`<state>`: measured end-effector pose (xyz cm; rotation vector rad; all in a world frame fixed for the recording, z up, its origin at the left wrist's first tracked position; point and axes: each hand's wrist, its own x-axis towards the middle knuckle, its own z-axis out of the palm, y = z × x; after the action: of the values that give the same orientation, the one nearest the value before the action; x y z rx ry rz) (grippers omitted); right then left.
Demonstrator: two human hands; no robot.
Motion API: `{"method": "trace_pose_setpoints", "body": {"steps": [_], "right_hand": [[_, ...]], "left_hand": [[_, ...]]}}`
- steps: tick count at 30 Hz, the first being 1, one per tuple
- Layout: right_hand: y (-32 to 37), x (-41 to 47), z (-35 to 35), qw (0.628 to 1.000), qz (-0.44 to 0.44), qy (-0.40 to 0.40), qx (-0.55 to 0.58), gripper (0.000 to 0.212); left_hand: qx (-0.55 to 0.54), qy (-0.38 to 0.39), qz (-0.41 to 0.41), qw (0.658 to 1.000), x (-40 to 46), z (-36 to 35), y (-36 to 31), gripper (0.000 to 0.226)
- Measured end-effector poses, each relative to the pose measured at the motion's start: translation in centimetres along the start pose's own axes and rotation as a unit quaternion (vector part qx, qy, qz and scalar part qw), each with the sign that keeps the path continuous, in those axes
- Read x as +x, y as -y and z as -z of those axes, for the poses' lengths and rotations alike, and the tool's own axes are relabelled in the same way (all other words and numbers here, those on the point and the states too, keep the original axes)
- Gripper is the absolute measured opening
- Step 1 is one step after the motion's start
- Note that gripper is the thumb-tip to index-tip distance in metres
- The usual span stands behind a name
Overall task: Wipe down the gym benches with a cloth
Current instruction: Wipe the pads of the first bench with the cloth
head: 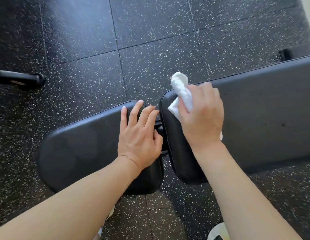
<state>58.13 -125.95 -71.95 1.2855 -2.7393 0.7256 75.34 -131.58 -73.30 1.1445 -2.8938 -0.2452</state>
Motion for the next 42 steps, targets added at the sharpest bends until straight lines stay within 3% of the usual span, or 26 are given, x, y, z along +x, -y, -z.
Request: {"method": "trace_pose_setpoints", "body": {"steps": [3, 5, 7, 11, 14, 16, 17, 19, 21, 25, 29, 32, 35, 38, 42], "right_hand": [[2.5, -1.3, -0.9, 0.992, 0.118, 0.048, 0.006, 0.021], [1.1, -0.5, -0.6, 0.99, 0.136, 0.041, 0.018, 0.017], [-2.4, 0.9, 0.2, 0.994, 0.103, 0.021, -0.017, 0.018], [-8.3, 3.6, 2.0, 0.998, -0.05, -0.004, -0.036, 0.033], [-4.2, 3.4, 0.3, 0.989, -0.04, 0.06, -0.128, 0.039], [0.5, 1.9, -0.6, 0.988, 0.015, 0.123, -0.095, 0.046], [2.1, 0.7, -0.9, 0.989, 0.048, 0.132, -0.052, 0.04], [2.3, -1.0, -0.8, 0.987, 0.123, 0.106, -0.008, 0.027], [-0.5, -1.4, -0.2, 0.988, 0.125, 0.094, -0.016, 0.026], [-8.4, -2.8, 3.0, 1.0, -0.02, -0.007, 0.019, 0.023], [-6.0, -4.8, 3.0, 0.994, -0.108, -0.022, 0.024, 0.023], [0.3, -5.6, 0.8, 0.998, -0.032, 0.02, 0.057, 0.022], [3.7, -5.9, -0.7, 0.996, 0.054, 0.041, 0.061, 0.018], [2.2, -5.9, -0.1, 0.993, 0.039, 0.03, 0.108, 0.021], [-4.1, -9.9, 3.5, 0.997, -0.005, -0.002, 0.076, 0.02]], "left_hand": [[0.009, 0.003, -0.008, 1.0, -0.2, -0.2, 0.0, 0.054], [0.019, 0.005, -0.012, 1.0, -0.1, -0.3, 0.1, 0.048], [0.021, -0.001, -0.014, 1.0, -0.1, -0.4, 0.1, 0.041], [0.016, -0.016, -0.02, 1.0, -0.2, -0.6, 0.2, 0.033], [0.019, -0.011, -0.02, 1.0, -0.1, -0.5, 0.2, 0.031], [0.019, -0.007, -0.017, 1.0, -0.1, -0.4, 0.1, 0.033], [0.016, -0.008, -0.015, 1.0, -0.1, -0.5, 0.1, 0.037], [0.009, -0.012, -0.017, 1.0, -0.2, -0.5, 0.1, 0.041], [0.009, -0.015, -0.018, 1.0, -0.2, -0.6, 0.3, 0.032], [0.002, -0.032, -0.029, 0.999, -0.3, -0.8, 0.3, 0.025], [0.004, -0.024, -0.025, 0.999, -0.3, -0.6, 0.4, 0.025], [0.0, -0.014, -0.016, 1.0, -0.3, -0.4, 0.2, 0.028], [-0.012, -0.011, -0.003, 1.0, -0.2, -0.4, 0.0, 0.048], [-0.001, -0.004, -0.007, 1.0, -0.2, -0.3, 0.0, 0.041], [0.0, -0.015, -0.028, 0.999, -0.4, -0.6, 0.3, 0.023]]}}
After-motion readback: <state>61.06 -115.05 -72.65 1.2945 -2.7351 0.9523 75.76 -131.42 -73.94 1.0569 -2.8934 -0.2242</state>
